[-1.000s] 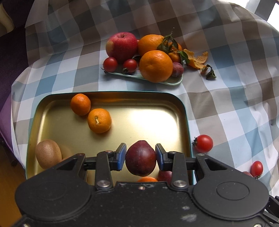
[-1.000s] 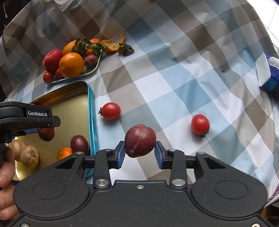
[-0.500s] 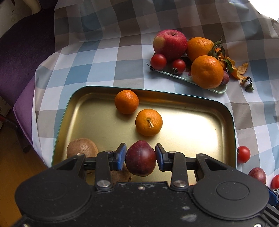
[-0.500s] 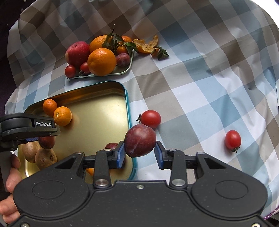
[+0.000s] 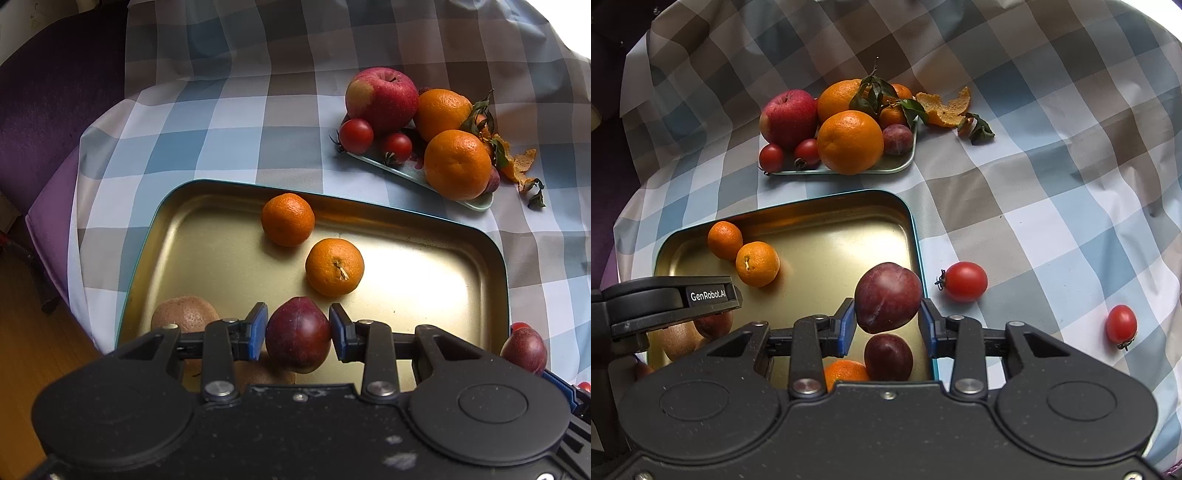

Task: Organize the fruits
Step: 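Open the right tool to drop its plum while the left tool releases its plum, then move both open tools from the tray toward the loose red cherry tomatoes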

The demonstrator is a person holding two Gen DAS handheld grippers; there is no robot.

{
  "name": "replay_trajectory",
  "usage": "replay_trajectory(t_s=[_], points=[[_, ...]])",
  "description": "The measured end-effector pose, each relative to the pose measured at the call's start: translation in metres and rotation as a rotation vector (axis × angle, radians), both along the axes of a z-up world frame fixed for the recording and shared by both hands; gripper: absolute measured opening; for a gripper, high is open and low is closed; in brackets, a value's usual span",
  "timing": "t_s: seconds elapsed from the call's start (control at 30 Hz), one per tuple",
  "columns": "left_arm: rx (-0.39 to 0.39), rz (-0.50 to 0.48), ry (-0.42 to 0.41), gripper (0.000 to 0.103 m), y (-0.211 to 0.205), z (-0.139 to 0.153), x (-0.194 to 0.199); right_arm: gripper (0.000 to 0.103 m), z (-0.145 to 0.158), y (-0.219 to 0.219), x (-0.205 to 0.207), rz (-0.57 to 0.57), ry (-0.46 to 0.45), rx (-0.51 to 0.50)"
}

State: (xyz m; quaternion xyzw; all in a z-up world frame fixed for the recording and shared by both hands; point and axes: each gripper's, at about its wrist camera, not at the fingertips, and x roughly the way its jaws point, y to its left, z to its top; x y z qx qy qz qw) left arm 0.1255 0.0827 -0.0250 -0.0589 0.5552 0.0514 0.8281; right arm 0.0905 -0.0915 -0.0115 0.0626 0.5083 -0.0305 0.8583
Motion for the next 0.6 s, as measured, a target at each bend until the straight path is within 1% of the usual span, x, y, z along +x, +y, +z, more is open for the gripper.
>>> replay_trajectory(t_s=[0.13,0.27,0.47,0.6], points=[[-0.003,0.002,-0.005,0.036,0.0002,0.0008,-0.0007,0.046,0.0000,0.0010,0.0014,-0.008,0.003,0.001],[-0.016,0.001,-0.028,0.036,0.0008,0.0053,-0.0016,0.046,0.0008,0.0007,0.0031,-0.016,0.008,0.008],[-0.047,0.011,-0.010,0.036,0.0023,0.0036,-0.0002,0.046,0.0053,0.0057,0.0047,0.001,-0.004,-0.030],[-0.046,0.010,-0.003,0.036,0.0019,0.0023,-0.0005,0.046,0.0038,0.0083,0.0034,0.007,-0.002,-0.047]])
